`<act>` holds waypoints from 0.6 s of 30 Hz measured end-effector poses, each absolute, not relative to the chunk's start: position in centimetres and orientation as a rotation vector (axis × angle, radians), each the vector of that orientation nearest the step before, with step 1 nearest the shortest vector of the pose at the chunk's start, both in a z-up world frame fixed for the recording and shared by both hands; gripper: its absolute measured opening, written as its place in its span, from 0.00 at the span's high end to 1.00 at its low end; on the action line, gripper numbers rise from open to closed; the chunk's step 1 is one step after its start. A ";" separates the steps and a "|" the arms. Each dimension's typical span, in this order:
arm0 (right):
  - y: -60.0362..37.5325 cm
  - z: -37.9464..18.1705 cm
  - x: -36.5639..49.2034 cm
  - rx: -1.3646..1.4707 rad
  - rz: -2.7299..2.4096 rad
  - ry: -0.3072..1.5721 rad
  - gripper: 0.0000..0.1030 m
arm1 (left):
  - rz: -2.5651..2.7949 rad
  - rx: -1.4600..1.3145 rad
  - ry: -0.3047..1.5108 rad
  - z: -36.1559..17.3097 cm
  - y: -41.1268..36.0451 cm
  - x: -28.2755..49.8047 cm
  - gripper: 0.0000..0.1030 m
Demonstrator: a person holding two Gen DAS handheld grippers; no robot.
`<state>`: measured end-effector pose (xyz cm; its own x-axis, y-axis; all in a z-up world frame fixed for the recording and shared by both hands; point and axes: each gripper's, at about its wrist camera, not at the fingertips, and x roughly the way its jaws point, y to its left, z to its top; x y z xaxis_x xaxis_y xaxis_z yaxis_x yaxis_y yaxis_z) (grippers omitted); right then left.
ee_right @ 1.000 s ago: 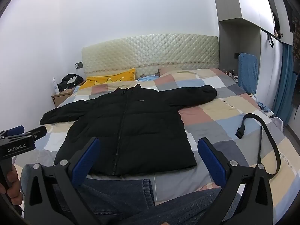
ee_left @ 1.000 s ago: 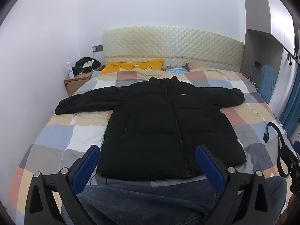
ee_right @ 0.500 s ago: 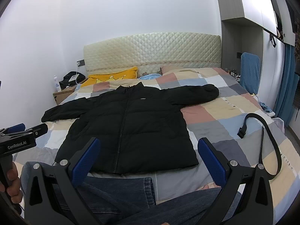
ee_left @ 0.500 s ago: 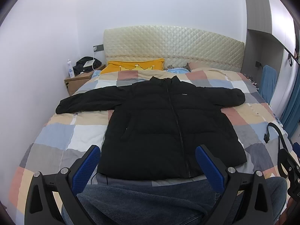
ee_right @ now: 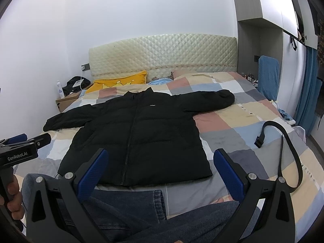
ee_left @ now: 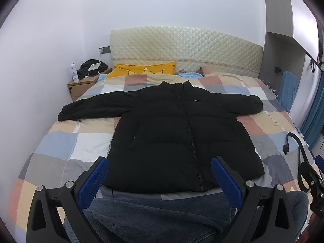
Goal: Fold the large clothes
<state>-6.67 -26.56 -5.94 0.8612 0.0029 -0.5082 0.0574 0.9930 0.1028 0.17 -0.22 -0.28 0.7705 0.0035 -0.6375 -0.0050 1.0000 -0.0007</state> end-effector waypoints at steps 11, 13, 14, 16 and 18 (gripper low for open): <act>-26.7 -5.7 -6.5 0.116 -0.029 0.531 0.00 | 0.013 -0.014 0.689 -0.1 -0.3 0.2 0.00; -26.7 -5.7 -6.5 0.118 -0.028 0.532 0.00 | 0.010 -0.014 0.687 -0.1 -0.3 0.1 0.00; -26.7 -5.7 -6.5 0.120 -0.028 0.532 0.00 | 0.009 -0.012 0.688 -0.1 -0.4 0.1 0.00; -26.6 -5.7 -6.5 0.118 -0.028 0.533 0.00 | 0.004 -0.010 0.692 -0.2 -0.5 0.1 0.00; -26.5 -5.7 -6.4 0.117 -0.027 0.535 0.00 | -0.002 -0.011 0.697 -0.1 -0.2 0.3 0.00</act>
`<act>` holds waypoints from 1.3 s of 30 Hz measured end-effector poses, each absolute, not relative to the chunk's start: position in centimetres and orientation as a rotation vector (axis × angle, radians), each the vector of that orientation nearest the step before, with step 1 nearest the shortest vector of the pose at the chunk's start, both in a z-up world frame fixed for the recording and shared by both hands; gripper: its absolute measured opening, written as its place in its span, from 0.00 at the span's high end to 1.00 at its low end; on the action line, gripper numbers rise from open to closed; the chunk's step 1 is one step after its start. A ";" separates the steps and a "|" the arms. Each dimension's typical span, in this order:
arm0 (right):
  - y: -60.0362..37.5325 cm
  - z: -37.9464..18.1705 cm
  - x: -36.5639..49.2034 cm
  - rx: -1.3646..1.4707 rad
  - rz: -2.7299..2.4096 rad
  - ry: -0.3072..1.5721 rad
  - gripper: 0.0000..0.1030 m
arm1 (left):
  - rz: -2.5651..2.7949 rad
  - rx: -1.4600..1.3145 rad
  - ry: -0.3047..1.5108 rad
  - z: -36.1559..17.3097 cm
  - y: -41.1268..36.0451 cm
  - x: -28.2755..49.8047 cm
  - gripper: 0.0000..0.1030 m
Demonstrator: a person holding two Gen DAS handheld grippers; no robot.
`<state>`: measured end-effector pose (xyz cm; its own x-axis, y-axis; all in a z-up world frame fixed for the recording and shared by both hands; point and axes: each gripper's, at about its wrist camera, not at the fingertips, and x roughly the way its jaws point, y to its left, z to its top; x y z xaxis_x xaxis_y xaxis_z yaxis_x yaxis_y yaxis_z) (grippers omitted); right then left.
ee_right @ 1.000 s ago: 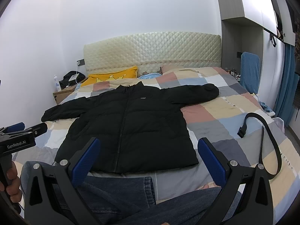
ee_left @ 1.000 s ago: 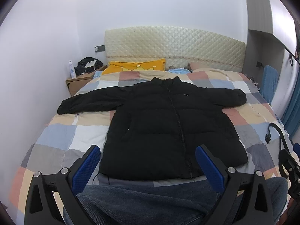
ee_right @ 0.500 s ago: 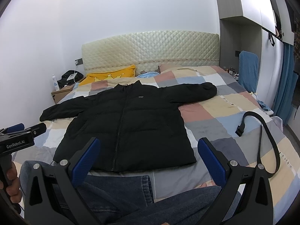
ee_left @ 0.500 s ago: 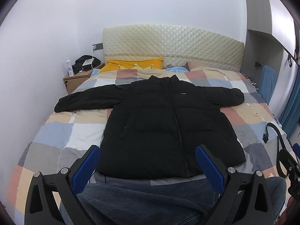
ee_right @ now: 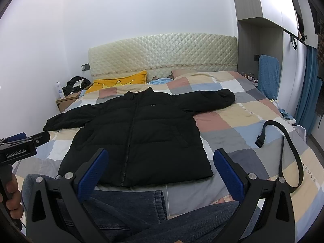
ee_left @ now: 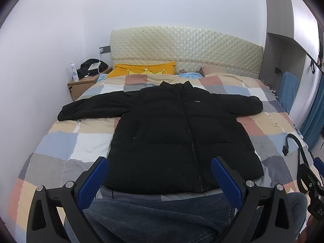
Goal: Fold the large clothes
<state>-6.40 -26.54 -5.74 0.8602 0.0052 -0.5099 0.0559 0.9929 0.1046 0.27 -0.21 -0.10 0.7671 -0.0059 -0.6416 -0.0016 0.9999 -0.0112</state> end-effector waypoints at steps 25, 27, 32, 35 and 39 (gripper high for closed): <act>-26.5 -6.1 -6.2 0.123 -0.022 0.536 0.00 | -0.001 0.004 0.718 -0.5 -0.8 0.9 0.00; -26.7 -6.3 -6.0 0.126 -0.024 0.534 0.00 | 0.003 0.011 0.706 -0.3 -1.1 0.7 0.00; -27.1 -6.9 -5.8 0.141 -0.011 0.541 0.00 | 0.020 0.014 0.692 -0.4 -1.3 0.2 0.01; -27.2 -6.9 -5.9 0.134 -0.003 0.543 0.00 | 0.027 0.001 0.700 -0.7 -1.0 0.2 0.01; -27.3 -6.7 -6.1 0.126 -0.003 0.538 0.00 | 0.042 0.000 0.703 -0.8 -0.6 0.2 0.00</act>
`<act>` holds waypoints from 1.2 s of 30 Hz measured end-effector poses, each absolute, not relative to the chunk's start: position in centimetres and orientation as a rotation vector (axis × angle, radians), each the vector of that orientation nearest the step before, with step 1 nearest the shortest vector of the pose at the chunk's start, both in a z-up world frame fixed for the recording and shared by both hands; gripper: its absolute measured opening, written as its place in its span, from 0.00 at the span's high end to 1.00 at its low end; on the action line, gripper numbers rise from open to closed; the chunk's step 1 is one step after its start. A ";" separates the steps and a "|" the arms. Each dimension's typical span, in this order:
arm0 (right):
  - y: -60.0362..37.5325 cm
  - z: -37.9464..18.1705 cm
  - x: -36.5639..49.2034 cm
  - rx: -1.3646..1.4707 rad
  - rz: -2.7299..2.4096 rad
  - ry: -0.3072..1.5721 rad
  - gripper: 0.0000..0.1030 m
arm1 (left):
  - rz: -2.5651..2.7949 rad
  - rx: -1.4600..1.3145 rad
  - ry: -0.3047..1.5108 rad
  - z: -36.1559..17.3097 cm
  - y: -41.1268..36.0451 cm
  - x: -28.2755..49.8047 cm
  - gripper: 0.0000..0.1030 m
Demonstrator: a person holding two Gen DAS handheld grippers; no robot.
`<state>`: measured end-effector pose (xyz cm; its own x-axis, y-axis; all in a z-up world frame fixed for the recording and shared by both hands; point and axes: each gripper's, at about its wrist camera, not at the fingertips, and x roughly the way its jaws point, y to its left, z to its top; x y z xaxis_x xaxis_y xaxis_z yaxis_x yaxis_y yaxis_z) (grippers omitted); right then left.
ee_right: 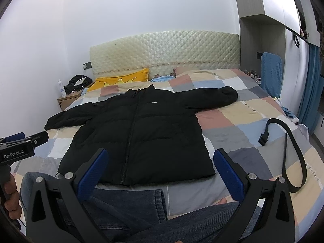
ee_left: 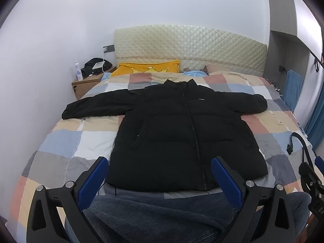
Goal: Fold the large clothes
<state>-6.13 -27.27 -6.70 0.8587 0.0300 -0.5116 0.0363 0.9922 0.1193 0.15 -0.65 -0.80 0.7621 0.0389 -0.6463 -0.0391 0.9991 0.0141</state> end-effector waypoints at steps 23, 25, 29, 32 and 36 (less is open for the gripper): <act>-31.5 -4.4 -1.0 0.088 -0.048 0.457 0.00 | 0.021 0.001 0.623 0.9 -2.5 4.3 0.00; -32.9 -3.8 -0.1 0.099 -0.065 0.429 0.00 | -0.009 0.011 0.608 1.3 -3.7 5.1 0.01; -36.5 -2.2 2.2 0.123 -0.107 0.364 0.00 | -0.069 0.008 0.593 2.4 -5.7 6.9 0.01; -38.5 -1.2 4.7 0.061 -0.175 0.326 0.00 | -0.091 0.012 0.528 3.1 -7.6 8.4 0.01; -41.9 -0.9 9.5 0.010 -0.228 0.318 0.00 | -0.097 0.028 0.490 2.4 -9.8 11.5 0.01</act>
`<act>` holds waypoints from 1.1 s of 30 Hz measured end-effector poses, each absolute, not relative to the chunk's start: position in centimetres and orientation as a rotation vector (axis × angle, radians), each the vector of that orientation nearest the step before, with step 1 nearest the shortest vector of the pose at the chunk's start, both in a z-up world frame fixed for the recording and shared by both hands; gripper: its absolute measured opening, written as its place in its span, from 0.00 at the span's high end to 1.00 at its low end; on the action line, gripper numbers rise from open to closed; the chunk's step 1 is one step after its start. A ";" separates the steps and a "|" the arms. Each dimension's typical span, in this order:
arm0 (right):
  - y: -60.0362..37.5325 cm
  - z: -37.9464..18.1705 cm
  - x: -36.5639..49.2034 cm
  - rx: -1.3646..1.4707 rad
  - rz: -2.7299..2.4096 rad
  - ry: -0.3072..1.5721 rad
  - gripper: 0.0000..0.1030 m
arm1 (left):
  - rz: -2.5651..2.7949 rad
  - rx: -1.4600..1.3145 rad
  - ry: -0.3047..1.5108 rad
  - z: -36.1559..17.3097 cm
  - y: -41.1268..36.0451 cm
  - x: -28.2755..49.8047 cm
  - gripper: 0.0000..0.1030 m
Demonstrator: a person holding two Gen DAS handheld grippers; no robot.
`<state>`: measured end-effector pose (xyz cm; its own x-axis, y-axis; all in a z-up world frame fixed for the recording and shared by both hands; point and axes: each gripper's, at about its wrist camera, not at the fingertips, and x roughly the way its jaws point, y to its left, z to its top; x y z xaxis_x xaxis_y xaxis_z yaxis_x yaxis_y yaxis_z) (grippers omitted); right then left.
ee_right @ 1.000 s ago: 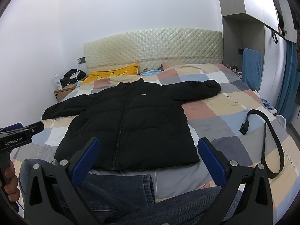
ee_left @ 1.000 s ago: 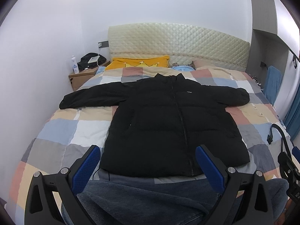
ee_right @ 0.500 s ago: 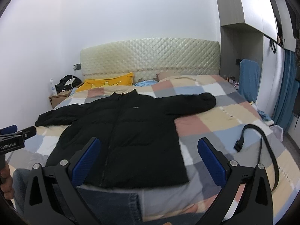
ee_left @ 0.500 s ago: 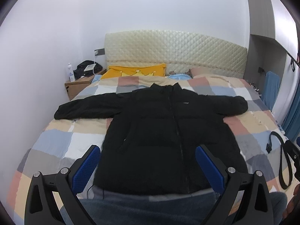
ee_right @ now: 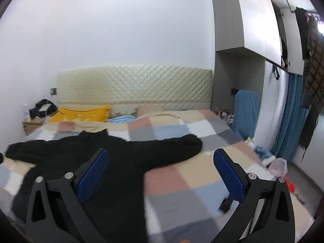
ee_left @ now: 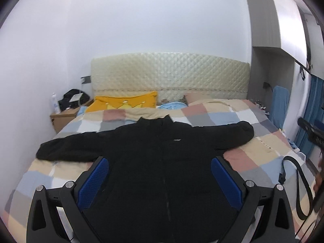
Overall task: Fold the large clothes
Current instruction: 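Reach the right tool to the sleeve cuff and grasp it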
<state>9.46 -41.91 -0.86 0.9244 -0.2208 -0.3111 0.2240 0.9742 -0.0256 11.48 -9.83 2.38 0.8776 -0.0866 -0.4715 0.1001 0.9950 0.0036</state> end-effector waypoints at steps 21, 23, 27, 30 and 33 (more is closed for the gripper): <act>-65.5 -21.6 41.4 0.669 -0.275 0.552 0.05 | -0.054 0.032 0.657 -9.3 -8.0 26.4 0.01; -66.8 -24.1 43.8 0.672 -0.314 0.549 0.11 | -0.033 0.009 0.696 -10.9 -7.2 28.0 0.01; -69.2 -28.8 48.4 0.750 -0.358 0.563 0.24 | 0.004 -0.039 0.783 -14.2 -5.8 30.2 0.01; -70.9 -31.4 50.6 0.811 -0.373 0.564 0.24 | 0.028 -0.052 0.823 -15.9 -5.0 31.8 0.01; -71.5 -31.9 51.9 0.802 -0.369 0.512 0.24 | 0.054 -0.018 0.832 -16.8 -5.2 32.5 0.01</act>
